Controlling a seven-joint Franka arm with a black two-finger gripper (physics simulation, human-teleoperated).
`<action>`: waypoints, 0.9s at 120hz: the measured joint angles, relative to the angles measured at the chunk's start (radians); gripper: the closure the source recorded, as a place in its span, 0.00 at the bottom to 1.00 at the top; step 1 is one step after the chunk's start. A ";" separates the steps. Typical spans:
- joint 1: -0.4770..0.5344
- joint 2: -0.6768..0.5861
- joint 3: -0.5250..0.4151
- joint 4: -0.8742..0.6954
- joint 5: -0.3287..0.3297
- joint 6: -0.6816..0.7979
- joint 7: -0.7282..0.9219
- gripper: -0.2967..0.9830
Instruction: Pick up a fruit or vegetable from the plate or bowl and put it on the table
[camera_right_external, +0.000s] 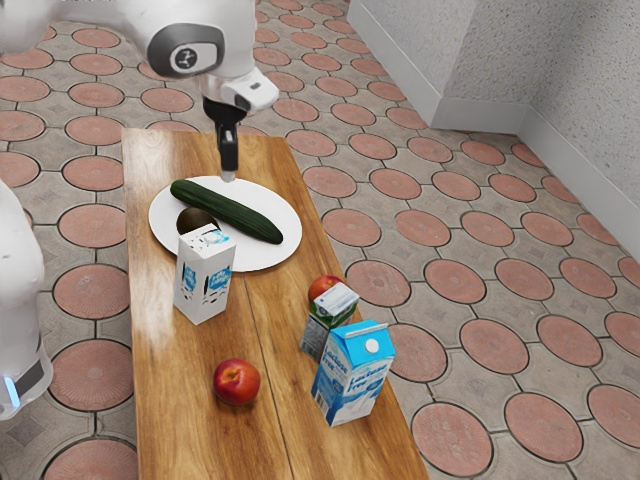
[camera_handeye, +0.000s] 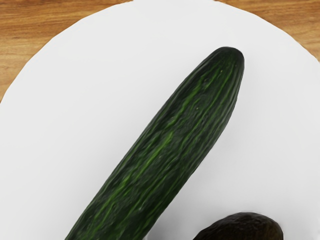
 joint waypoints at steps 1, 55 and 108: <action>-0.004 0.008 -0.002 0.007 -0.004 -0.003 0.001 0.25; -0.150 0.050 0.159 -0.073 -0.050 -0.120 0.023 0.25; -0.150 0.040 0.164 -0.133 -0.053 -0.087 0.028 0.25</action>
